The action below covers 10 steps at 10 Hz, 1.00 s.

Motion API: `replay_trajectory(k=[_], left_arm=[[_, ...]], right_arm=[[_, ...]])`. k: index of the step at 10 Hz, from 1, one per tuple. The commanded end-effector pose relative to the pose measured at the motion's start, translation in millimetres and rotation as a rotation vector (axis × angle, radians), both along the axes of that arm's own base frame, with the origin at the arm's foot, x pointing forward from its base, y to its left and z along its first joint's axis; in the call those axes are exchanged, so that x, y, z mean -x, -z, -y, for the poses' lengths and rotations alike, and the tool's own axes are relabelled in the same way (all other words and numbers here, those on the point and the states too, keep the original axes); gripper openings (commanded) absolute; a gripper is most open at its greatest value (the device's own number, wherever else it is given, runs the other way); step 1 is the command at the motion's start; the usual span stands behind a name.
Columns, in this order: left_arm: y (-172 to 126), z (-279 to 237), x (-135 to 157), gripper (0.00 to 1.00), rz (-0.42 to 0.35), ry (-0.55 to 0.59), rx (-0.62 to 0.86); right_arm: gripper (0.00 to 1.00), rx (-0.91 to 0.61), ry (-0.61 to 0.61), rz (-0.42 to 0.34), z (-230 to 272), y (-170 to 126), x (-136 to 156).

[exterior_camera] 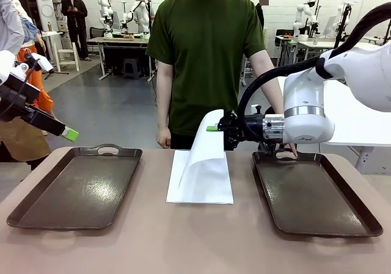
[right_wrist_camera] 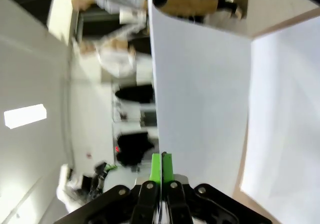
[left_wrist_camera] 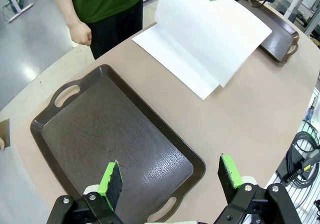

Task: Sort the A4 documents.
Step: Place the A4 Paper in the designated Handle tray.

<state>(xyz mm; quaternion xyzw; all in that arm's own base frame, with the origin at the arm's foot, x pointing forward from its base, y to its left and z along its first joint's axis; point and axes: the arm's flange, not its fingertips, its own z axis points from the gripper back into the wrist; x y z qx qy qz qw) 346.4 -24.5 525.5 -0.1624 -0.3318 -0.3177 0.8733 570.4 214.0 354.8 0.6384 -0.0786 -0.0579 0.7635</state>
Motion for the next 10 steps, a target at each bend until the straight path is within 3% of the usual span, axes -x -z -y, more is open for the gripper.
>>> replay_trajectory(k=[1, 5, 7, 10], left_arm=[[1.2, -1.9, -0.8, 1.00, 0.006, 0.013, 0.012], [1.2, -1.9, -0.8, 1.00, 0.006, 0.013, 0.012], [1.2, -1.9, -0.8, 1.00, 0.006, 0.013, 0.012], [1.2, -1.9, -0.8, 1.00, 0.006, 0.013, 0.012]], right_arm=[[0.01, 0.028, -0.159, 0.162, 72.0, -20.0, 36.2], [0.01, 0.093, -0.129, 0.251, 214.0, -37.6, 38.4], [0.01, 0.070, -0.166, 0.279, 245.4, -32.0, 25.5], [0.01, 0.031, -0.183, 0.251, 251.8, -20.2, 7.4]])
